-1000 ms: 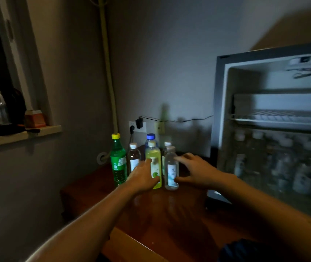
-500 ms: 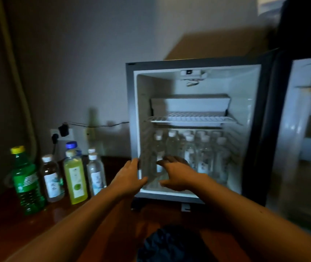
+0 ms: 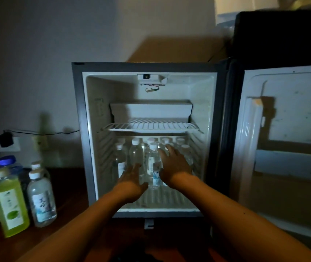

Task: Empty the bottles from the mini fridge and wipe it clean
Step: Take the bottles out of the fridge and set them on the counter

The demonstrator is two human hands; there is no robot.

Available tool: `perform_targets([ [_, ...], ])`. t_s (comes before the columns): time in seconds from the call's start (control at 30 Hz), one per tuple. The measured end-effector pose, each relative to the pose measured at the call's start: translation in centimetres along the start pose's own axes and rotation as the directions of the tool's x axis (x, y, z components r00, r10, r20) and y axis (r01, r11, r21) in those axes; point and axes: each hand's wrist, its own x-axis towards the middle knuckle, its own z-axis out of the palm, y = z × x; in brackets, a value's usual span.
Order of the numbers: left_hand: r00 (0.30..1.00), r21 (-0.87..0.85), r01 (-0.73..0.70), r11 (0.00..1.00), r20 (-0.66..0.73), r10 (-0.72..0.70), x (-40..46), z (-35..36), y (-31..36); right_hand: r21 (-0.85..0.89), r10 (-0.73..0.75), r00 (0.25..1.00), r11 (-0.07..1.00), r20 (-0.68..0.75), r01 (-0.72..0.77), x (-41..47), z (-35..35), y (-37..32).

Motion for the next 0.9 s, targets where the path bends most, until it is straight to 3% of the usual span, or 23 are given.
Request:
perform_targets([
  [0.1, 0.999, -0.031, -0.001, 1.0, -0.036, 0.0, 1.7, 0.7, 0.8, -0.108, -0.107, 0.979, 0.99, -0.174, 0.089, 1.1, 0.6, 0.5],
  [0.27, 0.995, -0.262, -0.059, 0.963, -0.089, 0.037, 4.0, 1.9, 1.4, -0.204, -0.088, 0.985, 0.977, -0.149, 0.056, 2.1, 1.7, 2.0],
  [0.37, 0.994, -0.399, -0.015, 0.917, -0.107, -0.031, 5.2, 3.0, 1.7, -0.253, -0.161, 0.93, 0.964, -0.331, 0.077, 2.3, 2.3, 2.3],
  [0.47, 0.988, -0.487, 0.069, 0.871, -0.088, -0.127, 6.1, 4.0, 2.0, -0.24, -0.208, 0.896, 0.963, -0.393, 0.118, 2.2, 3.1, 2.1],
  [0.6, 0.979, -0.461, 0.116, 0.88, -0.097, -0.18, 7.0, 4.8, 1.0, -0.111, -0.172, 0.905, 0.984, -0.389, 0.139, 2.1, 3.6, 2.1],
  [0.77, 0.996, -0.43, 0.067, 0.9, -0.022, -0.085, 8.0, 5.6, -1.7, 0.204, -0.044, 0.927, 0.971, -0.372, 0.128, 1.1, 3.0, 1.7],
  [0.9, 0.997, -0.537, 0.073, 0.84, 0.051, -0.054, 5.3, 3.7, -0.6, 0.393, 0.062, 0.955, 0.917, -0.289, 0.059, 0.7, 3.2, 1.8],
])
